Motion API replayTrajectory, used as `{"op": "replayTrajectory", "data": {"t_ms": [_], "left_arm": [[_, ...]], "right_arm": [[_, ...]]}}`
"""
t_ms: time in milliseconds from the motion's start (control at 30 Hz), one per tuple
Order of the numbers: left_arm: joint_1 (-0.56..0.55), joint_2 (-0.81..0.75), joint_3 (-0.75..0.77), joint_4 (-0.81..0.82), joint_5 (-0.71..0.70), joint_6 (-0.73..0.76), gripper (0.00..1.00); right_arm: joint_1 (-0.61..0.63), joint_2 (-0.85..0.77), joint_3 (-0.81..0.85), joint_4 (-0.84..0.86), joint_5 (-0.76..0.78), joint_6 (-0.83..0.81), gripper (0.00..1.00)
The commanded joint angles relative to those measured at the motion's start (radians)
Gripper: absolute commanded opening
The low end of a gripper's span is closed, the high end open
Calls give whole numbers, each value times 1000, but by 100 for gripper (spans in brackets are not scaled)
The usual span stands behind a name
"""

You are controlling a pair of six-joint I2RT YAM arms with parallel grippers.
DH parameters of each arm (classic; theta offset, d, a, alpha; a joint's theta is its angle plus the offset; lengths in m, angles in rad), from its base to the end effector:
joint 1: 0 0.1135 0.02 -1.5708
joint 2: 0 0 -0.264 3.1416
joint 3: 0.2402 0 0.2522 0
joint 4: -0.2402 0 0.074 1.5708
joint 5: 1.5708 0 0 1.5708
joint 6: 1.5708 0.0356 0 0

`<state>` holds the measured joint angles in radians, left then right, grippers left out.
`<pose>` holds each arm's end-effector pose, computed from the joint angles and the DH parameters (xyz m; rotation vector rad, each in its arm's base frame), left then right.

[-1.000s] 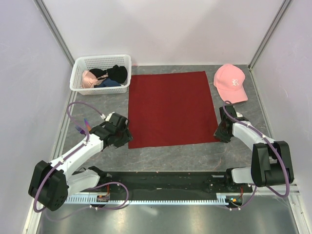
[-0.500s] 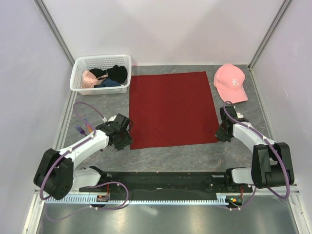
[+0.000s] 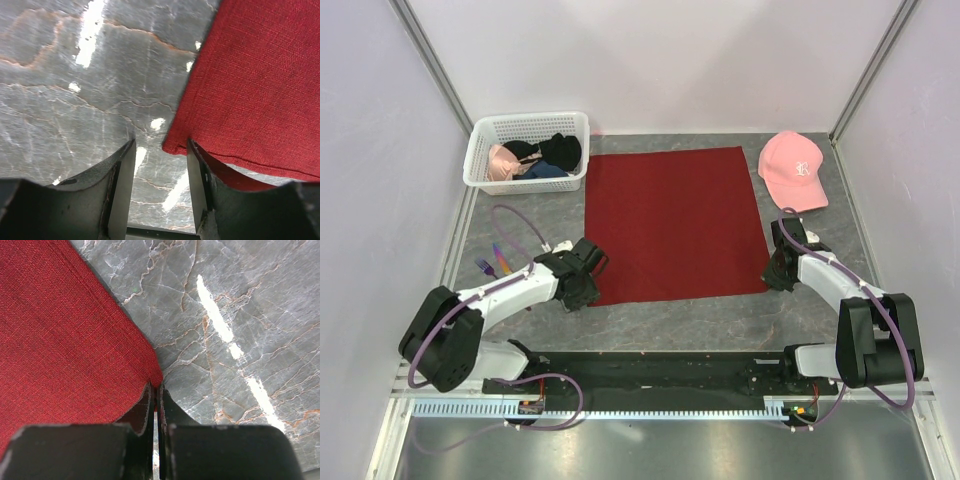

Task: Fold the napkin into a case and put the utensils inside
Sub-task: Flatten out the crumpled napkin at the center of the board, then fold and flatten the napkin at the center of the board.

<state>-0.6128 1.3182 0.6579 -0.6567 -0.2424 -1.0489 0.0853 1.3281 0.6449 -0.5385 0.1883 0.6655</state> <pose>0.1780 -0.1147 0.1612 -0.6465 2.7172 -0.0338 0.2214 0.0122 0.1593 0.8300 2.6204 -0.0638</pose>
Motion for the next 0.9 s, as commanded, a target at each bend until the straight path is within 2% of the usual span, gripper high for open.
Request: {"op": "replayTrajectory", "data": {"t_ms": [0, 233, 400, 533, 567, 667, 867], "left_arm": [[-28, 39, 48, -8, -74, -71, 53], [-50, 70, 32, -6, -77, -102, 52], [-50, 95, 6, 58, -35, -97, 39], [-48, 76, -20, 92, -18, -103, 19], [-48, 61, -29, 104, -17, -105, 17], [-47, 20, -26, 103, -28, -92, 3], [-47, -135, 44, 97, -35, 74, 2]], "right_arm": [[4, -6, -27, 34, -24, -1, 0], [2, -18, -28, 32, -29, -4, 0], [4, -32, -28, 31, -30, -1, 0], [4, -59, -33, 26, -33, -1, 0], [2, -64, -34, 26, -35, -1, 0], [2, -79, -31, 26, -59, -21, 0], [4, -208, 16, 2, -145, -108, 0]]}}
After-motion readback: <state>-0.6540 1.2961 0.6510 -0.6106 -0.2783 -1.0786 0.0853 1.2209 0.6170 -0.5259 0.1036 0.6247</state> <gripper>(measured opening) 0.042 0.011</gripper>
